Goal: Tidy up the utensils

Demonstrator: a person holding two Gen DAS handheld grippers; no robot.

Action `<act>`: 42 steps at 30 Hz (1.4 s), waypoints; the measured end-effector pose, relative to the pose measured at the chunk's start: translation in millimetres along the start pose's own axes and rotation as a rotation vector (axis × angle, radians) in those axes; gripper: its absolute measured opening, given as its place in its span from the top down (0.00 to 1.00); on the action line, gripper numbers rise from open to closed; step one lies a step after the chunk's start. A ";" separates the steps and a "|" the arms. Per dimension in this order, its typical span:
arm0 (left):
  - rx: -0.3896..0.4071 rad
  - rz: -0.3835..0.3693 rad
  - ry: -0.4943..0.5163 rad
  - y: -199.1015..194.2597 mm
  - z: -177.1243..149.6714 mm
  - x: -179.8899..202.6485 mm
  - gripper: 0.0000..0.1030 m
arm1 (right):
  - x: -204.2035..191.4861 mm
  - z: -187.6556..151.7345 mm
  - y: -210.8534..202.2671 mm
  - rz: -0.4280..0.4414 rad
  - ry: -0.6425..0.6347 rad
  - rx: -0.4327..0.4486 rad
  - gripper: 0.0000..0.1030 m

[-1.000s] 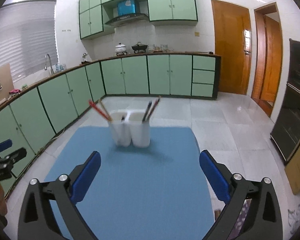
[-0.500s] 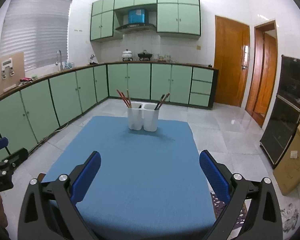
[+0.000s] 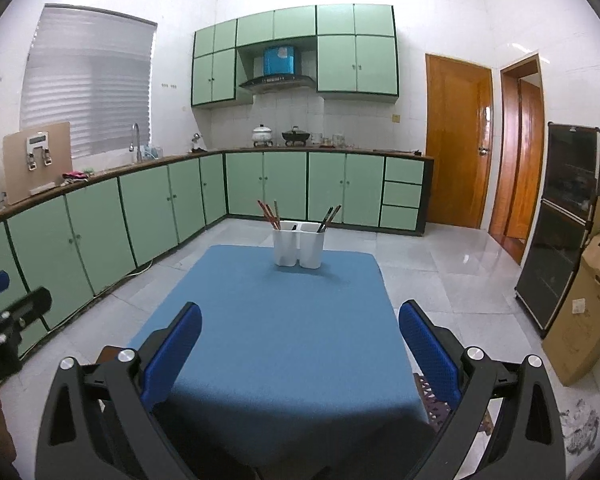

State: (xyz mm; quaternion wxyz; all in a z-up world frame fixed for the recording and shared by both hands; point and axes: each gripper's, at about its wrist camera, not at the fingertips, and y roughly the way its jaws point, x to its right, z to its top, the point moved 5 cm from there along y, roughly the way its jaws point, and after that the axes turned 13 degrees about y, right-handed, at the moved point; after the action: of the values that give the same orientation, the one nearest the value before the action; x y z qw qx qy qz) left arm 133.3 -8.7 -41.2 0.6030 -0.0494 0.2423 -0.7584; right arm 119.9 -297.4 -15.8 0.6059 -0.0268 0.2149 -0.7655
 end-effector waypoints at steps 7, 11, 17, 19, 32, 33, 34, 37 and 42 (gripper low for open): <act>-0.011 0.043 -0.065 -50.0 -27.2 -12.2 0.05 | 8.4 -13.0 -57.4 -0.004 0.003 0.063 0.06; 0.024 0.075 -0.075 -77.0 -28.9 -15.4 0.05 | 16.3 -11.3 -77.9 -0.023 0.021 0.100 0.06; 0.065 0.105 -0.073 -94.5 -20.8 -18.7 0.05 | 20.5 -9.0 -86.4 -0.030 0.035 0.116 0.06; 0.068 0.123 -0.080 -98.5 -22.3 -21.4 0.05 | 21.1 -10.5 -86.9 -0.026 0.038 0.113 0.06; 0.079 0.138 -0.087 -100.3 -23.2 -22.7 0.05 | 19.4 -19.4 -86.7 -0.029 0.046 0.108 0.06; 0.079 0.143 -0.085 -100.6 -22.7 -22.3 0.05 | 18.3 -19.0 -87.0 -0.028 0.049 0.109 0.06; 0.080 0.147 -0.084 -100.7 -22.3 -22.7 0.05 | 18.3 -18.4 -87.1 -0.027 0.052 0.110 0.06; 0.085 0.153 -0.080 -102.4 -21.6 -22.0 0.05 | 18.0 -18.9 -87.1 -0.029 0.062 0.111 0.06; 0.089 0.152 -0.077 -102.2 -21.6 -18.7 0.05 | 20.8 -16.2 -88.3 -0.034 0.068 0.120 0.06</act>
State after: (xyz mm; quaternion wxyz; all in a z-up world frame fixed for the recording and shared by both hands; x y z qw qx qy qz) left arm 39.3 31.3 -12.4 0.6694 -0.0331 0.1881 -0.7180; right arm 28.6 -296.8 -3.1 0.5856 0.0319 0.1883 -0.7878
